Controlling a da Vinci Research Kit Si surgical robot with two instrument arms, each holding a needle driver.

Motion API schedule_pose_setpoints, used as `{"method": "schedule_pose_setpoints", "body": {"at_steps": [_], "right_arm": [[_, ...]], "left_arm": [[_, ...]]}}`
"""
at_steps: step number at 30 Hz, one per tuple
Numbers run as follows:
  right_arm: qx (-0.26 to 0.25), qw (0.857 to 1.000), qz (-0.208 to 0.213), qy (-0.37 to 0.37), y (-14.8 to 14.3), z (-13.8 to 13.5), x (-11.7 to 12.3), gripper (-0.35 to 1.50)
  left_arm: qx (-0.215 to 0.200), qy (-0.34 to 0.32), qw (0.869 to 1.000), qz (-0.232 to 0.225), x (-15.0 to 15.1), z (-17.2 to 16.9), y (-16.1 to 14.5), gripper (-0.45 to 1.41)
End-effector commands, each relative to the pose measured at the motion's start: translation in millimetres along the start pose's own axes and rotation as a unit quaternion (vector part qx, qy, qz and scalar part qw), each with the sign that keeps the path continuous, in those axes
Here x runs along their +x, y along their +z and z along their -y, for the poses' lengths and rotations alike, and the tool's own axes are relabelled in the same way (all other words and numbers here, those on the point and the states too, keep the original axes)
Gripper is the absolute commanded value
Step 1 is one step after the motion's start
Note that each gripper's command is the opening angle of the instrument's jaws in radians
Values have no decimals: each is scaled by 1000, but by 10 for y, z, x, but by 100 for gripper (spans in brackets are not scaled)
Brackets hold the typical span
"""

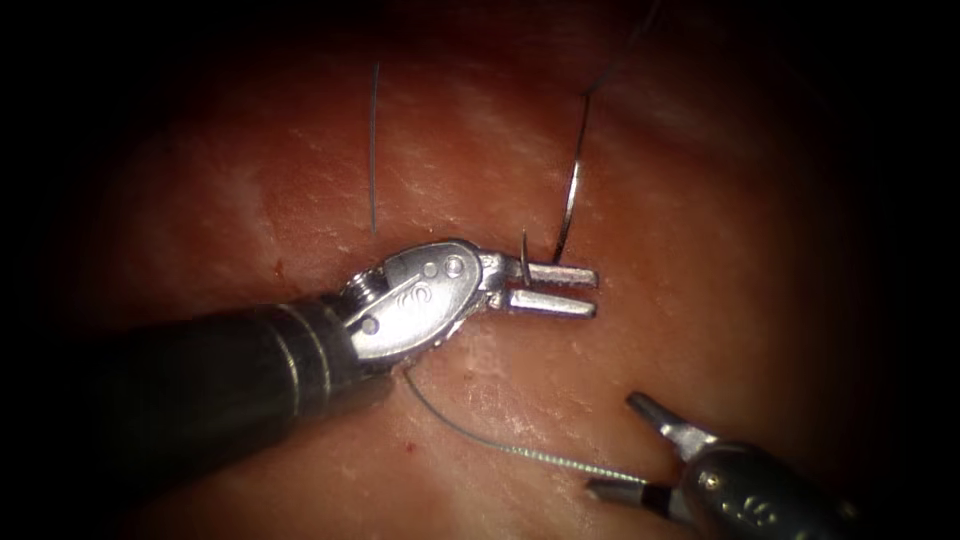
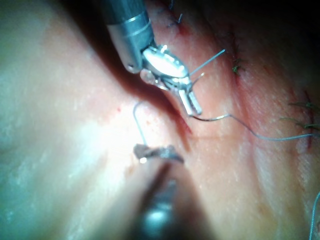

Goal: Wound Closure

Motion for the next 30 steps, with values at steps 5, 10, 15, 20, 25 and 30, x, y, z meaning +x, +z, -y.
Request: {"method": "schedule_pose_setpoints", "body": {"at_steps": [5,10,15,20,25,30], "right_arm": [[-13,1000,1,3,3,-2,-3,148],[-13,1000,2,3,1,-1,-2,148],[-14,1000,0,3,2,0,-2,148],[-15,1000,0,3,4,1,-2,148],[-13,1000,-1,4,6,3,0,148],[-10,1000,-5,5,12,4,3,148]], "left_arm": [[3,0,1000,-4,-21,56,38,-45],[14,-2,1000,1,-35,94,49,-45],[21,-1,1000,3,-51,125,49,-45],[45,-20,999,20,-64,156,40,-3],[99,-85,990,45,-75,184,29,86],[127,-96,983,87,-69,190,5,118]]}}
